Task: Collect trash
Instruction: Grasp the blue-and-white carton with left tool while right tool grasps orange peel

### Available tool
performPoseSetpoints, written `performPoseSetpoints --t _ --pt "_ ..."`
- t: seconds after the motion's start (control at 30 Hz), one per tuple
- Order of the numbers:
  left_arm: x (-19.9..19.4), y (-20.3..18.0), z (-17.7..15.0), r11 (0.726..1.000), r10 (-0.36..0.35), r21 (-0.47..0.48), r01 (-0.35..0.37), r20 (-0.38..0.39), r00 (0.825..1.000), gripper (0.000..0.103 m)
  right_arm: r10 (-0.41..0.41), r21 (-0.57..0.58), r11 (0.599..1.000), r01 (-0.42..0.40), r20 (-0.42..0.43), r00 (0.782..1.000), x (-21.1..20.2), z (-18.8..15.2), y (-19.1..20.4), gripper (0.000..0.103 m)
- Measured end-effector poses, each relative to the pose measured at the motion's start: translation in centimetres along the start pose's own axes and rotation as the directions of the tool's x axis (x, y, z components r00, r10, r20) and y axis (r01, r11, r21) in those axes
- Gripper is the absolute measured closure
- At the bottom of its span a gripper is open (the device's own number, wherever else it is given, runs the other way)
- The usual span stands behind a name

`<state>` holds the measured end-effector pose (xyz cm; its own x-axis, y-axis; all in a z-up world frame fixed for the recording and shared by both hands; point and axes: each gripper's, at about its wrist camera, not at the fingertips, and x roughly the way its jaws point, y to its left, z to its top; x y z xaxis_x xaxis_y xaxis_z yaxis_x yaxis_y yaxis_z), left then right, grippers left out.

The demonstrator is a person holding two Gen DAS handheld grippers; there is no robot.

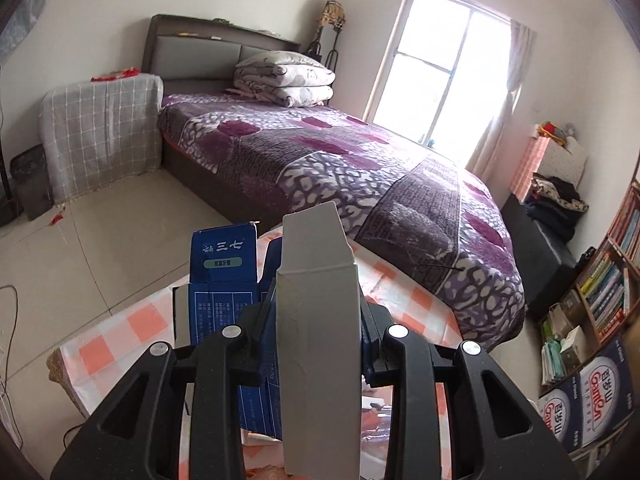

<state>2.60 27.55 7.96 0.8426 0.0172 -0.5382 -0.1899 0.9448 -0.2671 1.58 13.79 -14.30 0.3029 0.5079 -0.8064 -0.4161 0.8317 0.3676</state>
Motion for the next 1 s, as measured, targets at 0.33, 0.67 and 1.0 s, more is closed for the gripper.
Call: performPoseSetpoints --t 0.33,0.67,1.0 --pt "-0.7 2.8 0.2 0.999 -0.01 -0.05 0.01 -0.005 1.0 0.07 -0.162 0.02 0.987 0.162 0.019 0.987 3.2 0.6 1.6 0.051" --pt "0.0 2.4 0.0 0.999 0.007 -0.044 -0.008 -0.023 1.0 0.07 -0.073 0.005 0.997 0.073 -0.008 0.997 0.6 -1.1 -2.0 0.082" --pt "1.5 0.1 -0.5 1.0 0.009 -0.022 -0.009 -0.039 0.999 0.07 -0.138 0.013 0.99 0.138 0.118 0.983 -5.0 0.8 -4.9 0.087"
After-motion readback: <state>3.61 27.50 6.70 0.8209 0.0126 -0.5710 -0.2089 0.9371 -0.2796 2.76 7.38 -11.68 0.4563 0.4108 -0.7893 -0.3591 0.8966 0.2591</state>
